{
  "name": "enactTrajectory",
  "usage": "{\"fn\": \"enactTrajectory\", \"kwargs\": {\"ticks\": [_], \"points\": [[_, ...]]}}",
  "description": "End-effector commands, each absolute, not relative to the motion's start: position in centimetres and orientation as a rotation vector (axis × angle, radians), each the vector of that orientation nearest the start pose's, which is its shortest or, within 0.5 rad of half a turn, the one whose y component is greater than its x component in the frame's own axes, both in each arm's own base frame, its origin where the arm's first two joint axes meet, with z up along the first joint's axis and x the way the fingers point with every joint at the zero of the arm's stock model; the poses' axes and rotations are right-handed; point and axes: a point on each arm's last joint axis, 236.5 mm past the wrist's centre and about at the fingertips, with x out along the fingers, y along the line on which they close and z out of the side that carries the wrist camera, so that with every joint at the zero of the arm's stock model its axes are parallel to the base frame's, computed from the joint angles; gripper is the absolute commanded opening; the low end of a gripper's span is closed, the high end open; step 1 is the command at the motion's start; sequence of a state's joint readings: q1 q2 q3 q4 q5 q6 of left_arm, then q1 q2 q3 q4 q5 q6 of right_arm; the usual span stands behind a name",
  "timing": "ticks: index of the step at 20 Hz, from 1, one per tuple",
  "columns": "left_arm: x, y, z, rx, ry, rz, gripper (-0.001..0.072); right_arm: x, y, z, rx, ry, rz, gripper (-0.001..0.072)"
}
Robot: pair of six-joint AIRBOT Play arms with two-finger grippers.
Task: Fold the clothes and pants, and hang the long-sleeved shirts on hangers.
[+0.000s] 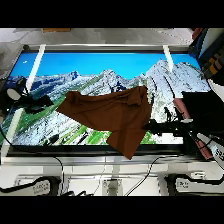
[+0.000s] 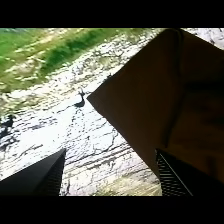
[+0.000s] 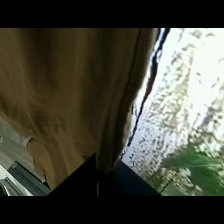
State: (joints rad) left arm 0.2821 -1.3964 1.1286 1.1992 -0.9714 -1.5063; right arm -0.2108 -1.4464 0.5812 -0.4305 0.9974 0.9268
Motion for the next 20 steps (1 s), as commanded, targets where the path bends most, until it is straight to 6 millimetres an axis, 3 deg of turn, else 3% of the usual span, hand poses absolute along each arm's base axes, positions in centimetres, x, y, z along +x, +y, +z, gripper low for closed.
{"fn": "enactTrajectory", "kwargs": {"ticks": [1, 5, 8, 12, 17, 19, 20], "points": [[42.1, 5.0, -4.6, -0.562, 1.184, -0.042, 0.0638, 30.9, 12.0, -10.9, 0.943, 1.329, 0.415, 0.0015], [41.3, 5.4, -8.2, -0.550, 1.274, -0.026, 0.0634, 30.9, 12.0, -10.9, 0.944, 1.329, 0.415, 0.0015], [41.4, 5.4, -10.5, -0.578, 1.301, -0.015, 0.0529, 30.9, 12.0, -10.9, 0.943, 1.330, 0.416, 0.0015], [43.5, 3.0, -11.3, -0.631, 1.237, -0.114, 0.0489, 30.9, 12.0, -10.9, 0.943, 1.330, 0.416, 0.0015], [45.8, 1.4, -12.5, -0.578, 1.179, -0.110, 0.0447, 30.9, 12.0, -11.0, 0.942, 1.330, 0.415, 0.0015], [46.7, 0.9, -12.4, -0.551, 1.144, -0.100, 0.0141, 30.9, 12.0, -10.9, 0.943, 1.330, 0.416, 0.0015], [47.1, 0.7, -12.4, -0.541, 1.133, -0.099, 0.0066, 30.9, 12.0, -10.9, 0.943, 1.330, 0.417, 0.0015]]}}
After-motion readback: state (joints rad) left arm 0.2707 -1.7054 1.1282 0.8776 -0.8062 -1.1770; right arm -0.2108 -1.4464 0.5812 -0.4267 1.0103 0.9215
